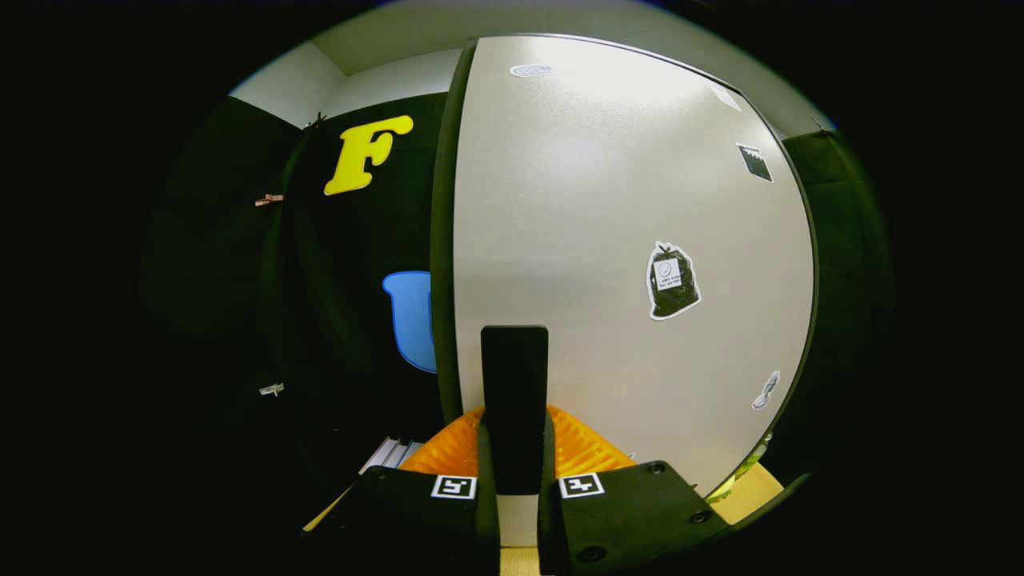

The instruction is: Open the shoe cabinet door, grab the shoes and put them into the shoe cabinet, then close the shoe cabinet door.

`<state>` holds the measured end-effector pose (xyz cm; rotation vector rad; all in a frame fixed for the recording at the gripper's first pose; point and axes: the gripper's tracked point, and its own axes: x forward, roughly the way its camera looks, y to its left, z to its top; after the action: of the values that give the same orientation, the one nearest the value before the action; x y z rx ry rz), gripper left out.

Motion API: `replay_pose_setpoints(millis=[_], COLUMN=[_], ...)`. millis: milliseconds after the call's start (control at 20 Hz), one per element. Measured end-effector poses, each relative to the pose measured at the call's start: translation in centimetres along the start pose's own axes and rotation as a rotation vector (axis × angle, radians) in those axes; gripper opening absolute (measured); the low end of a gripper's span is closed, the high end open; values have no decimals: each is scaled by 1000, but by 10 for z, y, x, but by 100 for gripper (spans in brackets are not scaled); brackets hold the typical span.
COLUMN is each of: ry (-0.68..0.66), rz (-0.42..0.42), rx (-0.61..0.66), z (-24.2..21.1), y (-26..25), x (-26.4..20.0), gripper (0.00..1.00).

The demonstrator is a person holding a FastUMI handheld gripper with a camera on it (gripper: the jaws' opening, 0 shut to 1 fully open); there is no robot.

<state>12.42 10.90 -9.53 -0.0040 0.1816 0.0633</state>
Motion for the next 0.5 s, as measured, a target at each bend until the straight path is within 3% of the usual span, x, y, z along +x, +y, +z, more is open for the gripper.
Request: replay_pose_setpoints(millis=[500], ry=[7], rz=[139], rx=[-8], z=[-1], y=[-25], x=[-97], gripper=[22])
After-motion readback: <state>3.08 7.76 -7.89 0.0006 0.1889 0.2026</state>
